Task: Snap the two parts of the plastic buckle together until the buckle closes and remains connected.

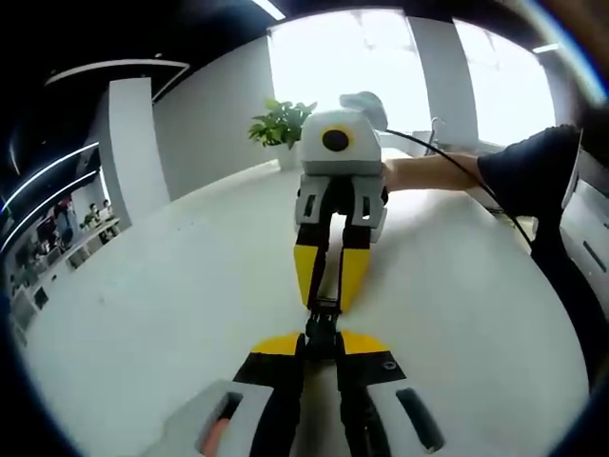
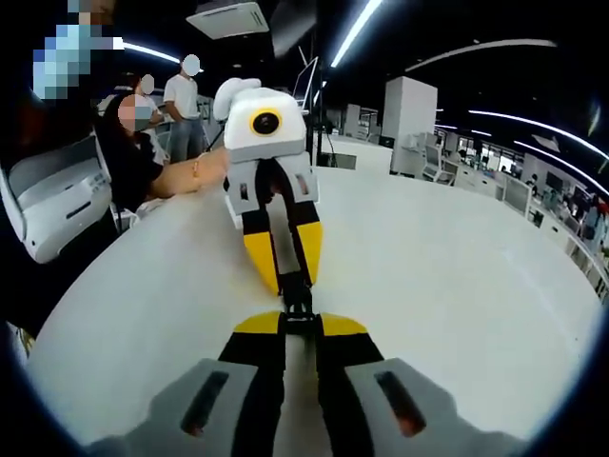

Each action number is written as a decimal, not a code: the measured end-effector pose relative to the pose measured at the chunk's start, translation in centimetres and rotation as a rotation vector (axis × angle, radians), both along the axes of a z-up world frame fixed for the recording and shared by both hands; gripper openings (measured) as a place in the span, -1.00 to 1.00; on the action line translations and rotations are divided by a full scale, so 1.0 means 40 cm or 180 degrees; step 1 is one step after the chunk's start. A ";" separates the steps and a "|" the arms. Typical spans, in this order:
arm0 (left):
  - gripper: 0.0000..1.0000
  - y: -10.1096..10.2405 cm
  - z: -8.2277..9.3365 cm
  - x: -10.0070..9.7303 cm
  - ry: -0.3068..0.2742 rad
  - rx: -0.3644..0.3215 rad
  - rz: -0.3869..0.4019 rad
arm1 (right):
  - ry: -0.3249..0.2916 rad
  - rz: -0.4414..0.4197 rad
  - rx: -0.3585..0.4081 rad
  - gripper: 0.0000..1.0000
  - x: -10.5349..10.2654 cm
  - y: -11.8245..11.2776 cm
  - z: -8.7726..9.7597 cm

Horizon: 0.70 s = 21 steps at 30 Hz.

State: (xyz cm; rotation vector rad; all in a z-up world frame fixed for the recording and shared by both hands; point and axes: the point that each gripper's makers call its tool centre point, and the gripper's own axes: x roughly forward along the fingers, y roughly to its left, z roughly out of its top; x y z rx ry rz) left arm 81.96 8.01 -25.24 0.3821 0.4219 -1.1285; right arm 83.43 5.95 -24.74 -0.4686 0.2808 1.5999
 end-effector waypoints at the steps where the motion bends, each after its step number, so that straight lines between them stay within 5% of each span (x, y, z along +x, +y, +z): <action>1: -0.75 0.000 0.000 0.000 0.0000 0.0000 -0.0005 | 0.0005 0.0025 -0.0010 -0.77 -0.001 0.000 0.000; 21: -0.76 -0.006 0.001 -0.007 -0.0044 0.0029 -0.0064 | 0.0003 0.0237 -0.0079 -0.78 -0.013 0.010 -0.002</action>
